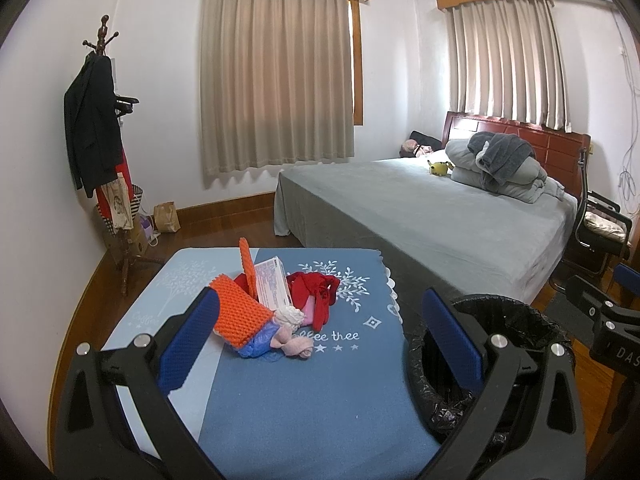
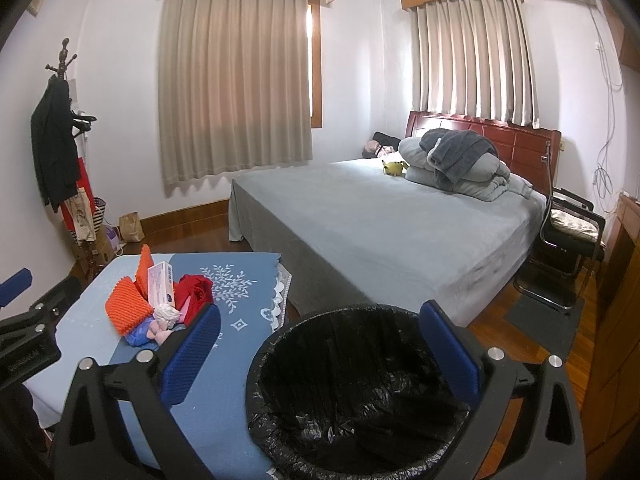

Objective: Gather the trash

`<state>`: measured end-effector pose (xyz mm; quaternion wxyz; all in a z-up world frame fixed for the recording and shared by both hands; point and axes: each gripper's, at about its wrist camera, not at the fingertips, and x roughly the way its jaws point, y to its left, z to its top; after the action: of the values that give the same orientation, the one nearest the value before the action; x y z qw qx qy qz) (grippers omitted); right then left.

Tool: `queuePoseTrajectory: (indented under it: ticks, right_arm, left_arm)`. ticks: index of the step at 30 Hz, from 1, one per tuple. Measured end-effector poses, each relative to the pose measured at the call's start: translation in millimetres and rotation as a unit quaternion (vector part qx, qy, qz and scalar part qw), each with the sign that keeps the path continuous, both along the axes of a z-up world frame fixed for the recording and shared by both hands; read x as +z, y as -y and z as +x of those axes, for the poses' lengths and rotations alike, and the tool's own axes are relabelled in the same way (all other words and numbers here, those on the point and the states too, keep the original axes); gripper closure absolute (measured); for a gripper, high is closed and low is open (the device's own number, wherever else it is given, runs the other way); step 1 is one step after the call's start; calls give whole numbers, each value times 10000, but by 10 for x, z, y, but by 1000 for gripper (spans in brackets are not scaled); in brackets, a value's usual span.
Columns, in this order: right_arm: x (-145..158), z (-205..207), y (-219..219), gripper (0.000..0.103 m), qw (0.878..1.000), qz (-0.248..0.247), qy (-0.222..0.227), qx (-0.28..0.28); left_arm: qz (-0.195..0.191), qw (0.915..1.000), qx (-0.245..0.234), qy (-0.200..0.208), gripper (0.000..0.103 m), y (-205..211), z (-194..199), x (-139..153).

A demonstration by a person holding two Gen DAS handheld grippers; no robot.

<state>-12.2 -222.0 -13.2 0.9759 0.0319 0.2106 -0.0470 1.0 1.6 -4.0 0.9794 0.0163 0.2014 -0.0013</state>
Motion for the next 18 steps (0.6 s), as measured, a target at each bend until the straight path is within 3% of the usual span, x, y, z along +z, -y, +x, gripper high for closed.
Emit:
queuePoseTrajectory:
  ticks: [18]
  right_arm:
    - [2,6,-1,6,10000,5,-9,1]
  left_arm:
    - [-6,10000,11,-13,5,-10,5,-17]
